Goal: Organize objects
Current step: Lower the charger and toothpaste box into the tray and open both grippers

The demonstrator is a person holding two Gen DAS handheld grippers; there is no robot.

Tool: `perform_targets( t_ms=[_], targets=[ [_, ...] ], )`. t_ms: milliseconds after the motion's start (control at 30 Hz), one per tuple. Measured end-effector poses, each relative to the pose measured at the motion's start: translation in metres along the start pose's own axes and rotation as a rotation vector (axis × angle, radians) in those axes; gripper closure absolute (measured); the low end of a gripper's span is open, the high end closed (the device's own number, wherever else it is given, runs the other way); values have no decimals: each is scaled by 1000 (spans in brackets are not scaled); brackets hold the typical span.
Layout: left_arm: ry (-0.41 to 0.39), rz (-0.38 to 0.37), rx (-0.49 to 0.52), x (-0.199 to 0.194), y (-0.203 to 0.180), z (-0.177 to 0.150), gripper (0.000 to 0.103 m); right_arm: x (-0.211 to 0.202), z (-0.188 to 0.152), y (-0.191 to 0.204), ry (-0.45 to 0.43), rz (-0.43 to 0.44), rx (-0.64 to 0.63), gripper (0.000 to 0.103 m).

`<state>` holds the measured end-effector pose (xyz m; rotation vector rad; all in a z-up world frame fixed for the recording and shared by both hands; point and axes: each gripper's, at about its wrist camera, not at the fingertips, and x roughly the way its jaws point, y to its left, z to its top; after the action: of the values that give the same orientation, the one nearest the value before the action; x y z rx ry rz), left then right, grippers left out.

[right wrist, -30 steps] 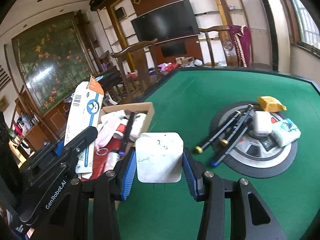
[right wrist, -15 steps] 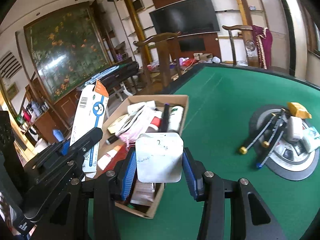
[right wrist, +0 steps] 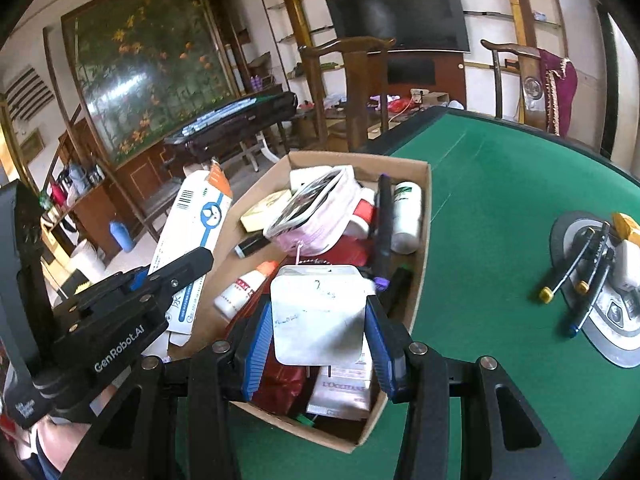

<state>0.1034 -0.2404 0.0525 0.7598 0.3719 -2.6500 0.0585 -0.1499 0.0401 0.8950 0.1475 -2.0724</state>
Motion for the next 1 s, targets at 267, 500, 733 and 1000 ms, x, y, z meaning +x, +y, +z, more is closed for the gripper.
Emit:
perform_targets(
  t_ms=[267,500,733,1000],
  targets=[
    [50,-13,-31,10,13,-3,86,6,-3,8,14,9,-27,53],
    [90,-25,-41,17,16,-5,86,16,-3,16,34,10,-56,53],
    [129,-38,-63,25,21,-6,86,27,-3,21,58,2,-75,53],
    [153,-39,-75,29,25,-6,86,35,-3,27,68,-8,-97,53]
  ],
)
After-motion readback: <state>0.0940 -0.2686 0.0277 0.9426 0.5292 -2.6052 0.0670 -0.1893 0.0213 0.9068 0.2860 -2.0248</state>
